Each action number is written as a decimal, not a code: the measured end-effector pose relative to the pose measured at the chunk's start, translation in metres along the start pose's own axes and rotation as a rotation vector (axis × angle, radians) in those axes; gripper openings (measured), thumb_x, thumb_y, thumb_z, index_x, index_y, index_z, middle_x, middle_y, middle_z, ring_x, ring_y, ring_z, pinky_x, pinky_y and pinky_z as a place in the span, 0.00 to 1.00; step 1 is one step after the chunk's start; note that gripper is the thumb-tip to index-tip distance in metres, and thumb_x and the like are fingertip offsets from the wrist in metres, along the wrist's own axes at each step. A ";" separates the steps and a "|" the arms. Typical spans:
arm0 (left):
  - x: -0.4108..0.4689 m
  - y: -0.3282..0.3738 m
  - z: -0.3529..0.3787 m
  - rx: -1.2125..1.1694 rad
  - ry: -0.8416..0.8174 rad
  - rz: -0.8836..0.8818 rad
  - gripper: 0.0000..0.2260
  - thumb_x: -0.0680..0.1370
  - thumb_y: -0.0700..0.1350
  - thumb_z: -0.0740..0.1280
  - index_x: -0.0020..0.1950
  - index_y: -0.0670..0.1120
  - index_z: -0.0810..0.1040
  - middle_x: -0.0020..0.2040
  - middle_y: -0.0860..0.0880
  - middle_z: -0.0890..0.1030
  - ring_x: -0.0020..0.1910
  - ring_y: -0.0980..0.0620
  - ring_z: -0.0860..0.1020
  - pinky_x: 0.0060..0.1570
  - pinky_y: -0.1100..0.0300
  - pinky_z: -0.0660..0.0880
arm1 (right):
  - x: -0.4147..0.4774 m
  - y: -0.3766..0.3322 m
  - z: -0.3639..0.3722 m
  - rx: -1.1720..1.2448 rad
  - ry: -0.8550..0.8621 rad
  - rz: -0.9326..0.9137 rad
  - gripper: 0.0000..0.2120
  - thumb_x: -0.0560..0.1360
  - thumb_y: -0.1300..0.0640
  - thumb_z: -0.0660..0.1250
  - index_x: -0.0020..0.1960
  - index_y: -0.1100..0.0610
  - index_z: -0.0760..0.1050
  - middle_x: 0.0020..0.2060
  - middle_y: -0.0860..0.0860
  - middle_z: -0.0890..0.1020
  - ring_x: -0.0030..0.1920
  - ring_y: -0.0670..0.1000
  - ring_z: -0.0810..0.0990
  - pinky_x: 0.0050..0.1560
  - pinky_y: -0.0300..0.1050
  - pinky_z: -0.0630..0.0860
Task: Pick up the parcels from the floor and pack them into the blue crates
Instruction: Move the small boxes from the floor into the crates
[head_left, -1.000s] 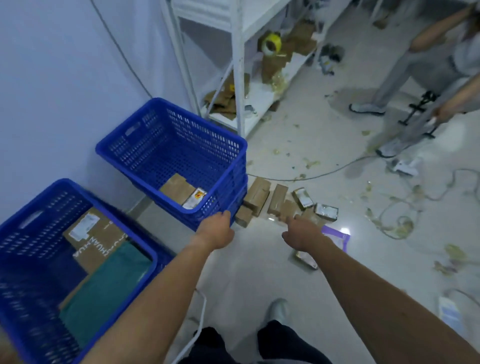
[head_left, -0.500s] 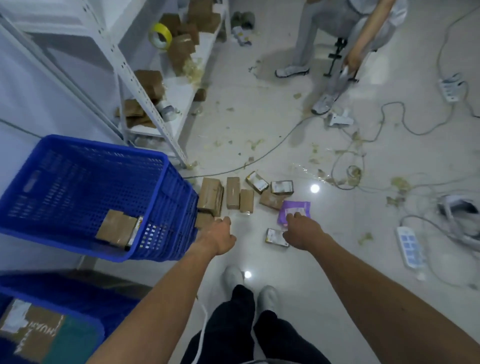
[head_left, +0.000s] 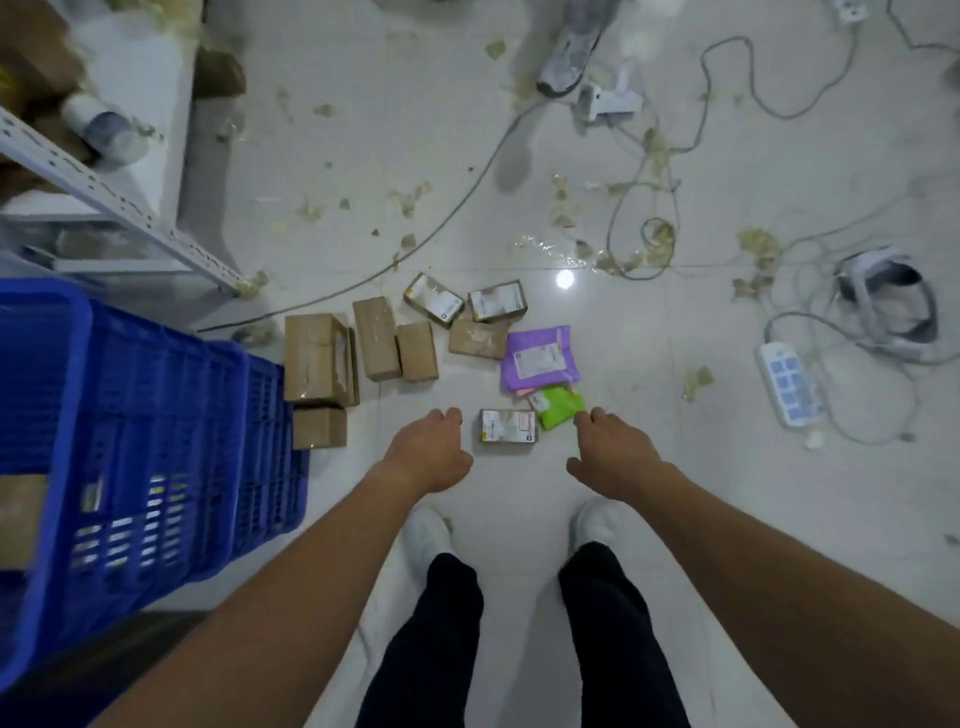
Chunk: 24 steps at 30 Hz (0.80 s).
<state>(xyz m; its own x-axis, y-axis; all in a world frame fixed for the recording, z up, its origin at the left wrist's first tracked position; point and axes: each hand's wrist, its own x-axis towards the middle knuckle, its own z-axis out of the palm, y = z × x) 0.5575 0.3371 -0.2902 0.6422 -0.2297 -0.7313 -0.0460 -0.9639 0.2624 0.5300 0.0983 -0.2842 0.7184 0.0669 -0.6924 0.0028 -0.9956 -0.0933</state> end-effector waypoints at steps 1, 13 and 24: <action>0.017 -0.003 0.012 -0.006 -0.006 -0.007 0.24 0.80 0.50 0.63 0.74 0.44 0.64 0.68 0.41 0.71 0.65 0.40 0.73 0.60 0.51 0.71 | 0.016 0.006 0.013 -0.004 -0.004 0.001 0.22 0.76 0.49 0.64 0.64 0.59 0.66 0.61 0.56 0.72 0.63 0.57 0.72 0.56 0.51 0.73; 0.219 -0.040 0.197 -0.024 -0.075 -0.133 0.29 0.79 0.53 0.65 0.76 0.44 0.60 0.67 0.42 0.70 0.61 0.40 0.76 0.55 0.51 0.73 | 0.211 0.065 0.188 -0.090 0.011 -0.099 0.25 0.75 0.46 0.66 0.65 0.58 0.65 0.61 0.54 0.71 0.62 0.56 0.72 0.54 0.50 0.72; 0.370 -0.051 0.298 0.136 0.117 -0.006 0.49 0.70 0.50 0.77 0.80 0.45 0.47 0.77 0.43 0.56 0.67 0.42 0.70 0.58 0.50 0.74 | 0.349 0.067 0.312 -0.120 0.105 -0.212 0.40 0.69 0.47 0.73 0.73 0.59 0.58 0.65 0.55 0.68 0.64 0.57 0.69 0.60 0.51 0.70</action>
<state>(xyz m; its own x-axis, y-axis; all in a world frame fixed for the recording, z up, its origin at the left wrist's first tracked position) 0.5692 0.2610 -0.7613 0.7267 -0.2147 -0.6525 -0.1403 -0.9763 0.1651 0.5639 0.0753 -0.7551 0.7610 0.2743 -0.5878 0.2392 -0.9610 -0.1388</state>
